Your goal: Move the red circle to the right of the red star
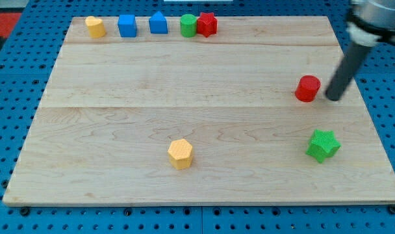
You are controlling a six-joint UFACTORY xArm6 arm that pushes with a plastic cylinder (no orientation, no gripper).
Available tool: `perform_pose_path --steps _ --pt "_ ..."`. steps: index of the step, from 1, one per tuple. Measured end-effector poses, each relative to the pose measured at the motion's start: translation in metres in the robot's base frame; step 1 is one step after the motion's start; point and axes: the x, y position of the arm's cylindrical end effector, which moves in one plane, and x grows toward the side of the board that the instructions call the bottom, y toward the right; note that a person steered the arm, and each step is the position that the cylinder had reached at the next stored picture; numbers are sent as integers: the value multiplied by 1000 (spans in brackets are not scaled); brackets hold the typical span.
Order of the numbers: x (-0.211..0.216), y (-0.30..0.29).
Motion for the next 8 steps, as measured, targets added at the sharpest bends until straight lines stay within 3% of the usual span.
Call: perform_pose_path --steps 1,2,4,6,7,8 --pt "-31 -69" --pt "-26 -91" --pt "-108 -114" --pt "-46 -132" --pt "-86 -181" --pt "-119 -171"
